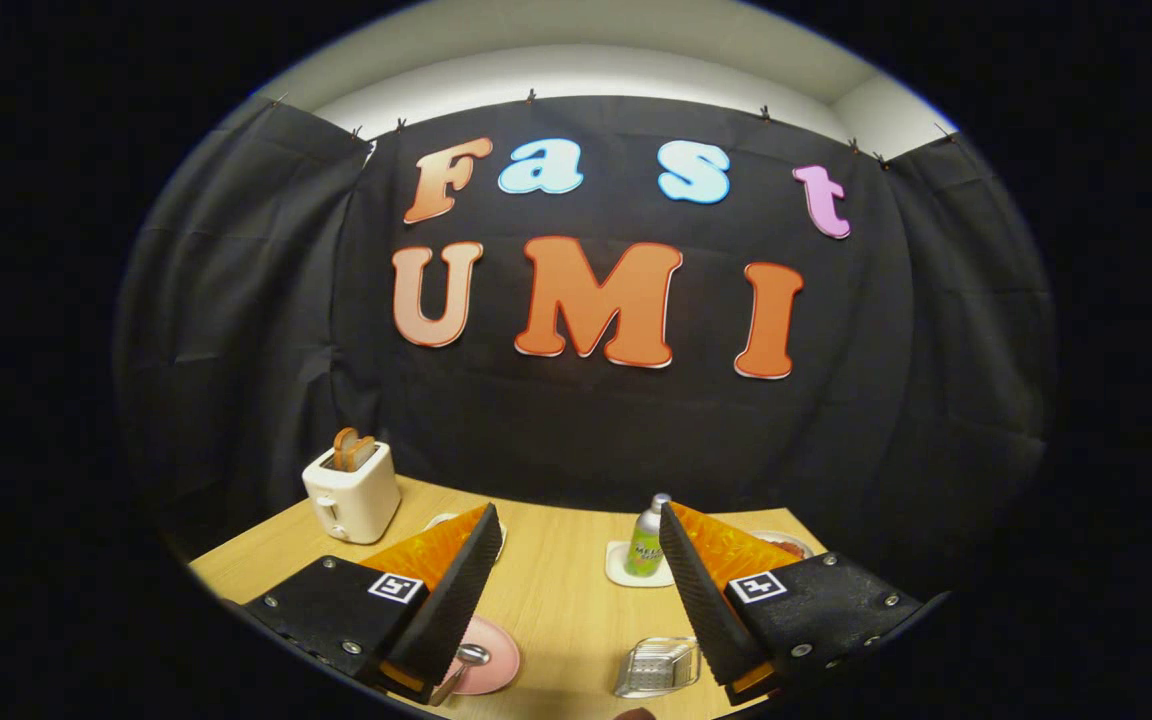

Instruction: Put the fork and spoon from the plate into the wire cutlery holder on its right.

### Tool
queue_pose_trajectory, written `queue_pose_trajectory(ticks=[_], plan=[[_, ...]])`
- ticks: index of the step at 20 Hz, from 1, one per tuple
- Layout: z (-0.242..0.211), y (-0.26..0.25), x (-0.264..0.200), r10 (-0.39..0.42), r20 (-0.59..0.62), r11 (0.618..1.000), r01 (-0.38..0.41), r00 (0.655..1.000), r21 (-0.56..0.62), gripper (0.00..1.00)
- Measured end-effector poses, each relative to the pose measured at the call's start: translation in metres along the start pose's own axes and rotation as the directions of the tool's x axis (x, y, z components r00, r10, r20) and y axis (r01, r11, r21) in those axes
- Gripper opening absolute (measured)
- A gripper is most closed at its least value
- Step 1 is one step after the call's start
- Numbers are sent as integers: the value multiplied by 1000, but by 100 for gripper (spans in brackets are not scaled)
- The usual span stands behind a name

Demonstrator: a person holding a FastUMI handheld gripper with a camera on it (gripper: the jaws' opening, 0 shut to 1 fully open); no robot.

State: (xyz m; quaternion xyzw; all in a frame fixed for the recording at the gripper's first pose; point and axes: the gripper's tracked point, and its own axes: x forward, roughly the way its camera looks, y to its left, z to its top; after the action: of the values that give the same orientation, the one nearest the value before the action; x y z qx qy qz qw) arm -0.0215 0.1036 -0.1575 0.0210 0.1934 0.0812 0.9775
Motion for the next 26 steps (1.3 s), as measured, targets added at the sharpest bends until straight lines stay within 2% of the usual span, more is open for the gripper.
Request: queue_pose_trajectory(ticks=[4, 8, 14, 20, 24, 26], plan=[[-71, 40, 11, 84, -220, 996, -73, 972, 58, 93], [-115, 68, 14, 128, -349, 990, -96, 928, 106, 92], [-198, 101, 8, 152, -560, 988, -103, 814, 119, 87], [-254, 120, -10, 150, -712, 988, -82, 686, 129, 69], [-280, 124, -18, 120, -773, 993, -75, 623, 94, 54], [-286, 131, -22, 142, -801, 990, -97, 582, 104, 46]])
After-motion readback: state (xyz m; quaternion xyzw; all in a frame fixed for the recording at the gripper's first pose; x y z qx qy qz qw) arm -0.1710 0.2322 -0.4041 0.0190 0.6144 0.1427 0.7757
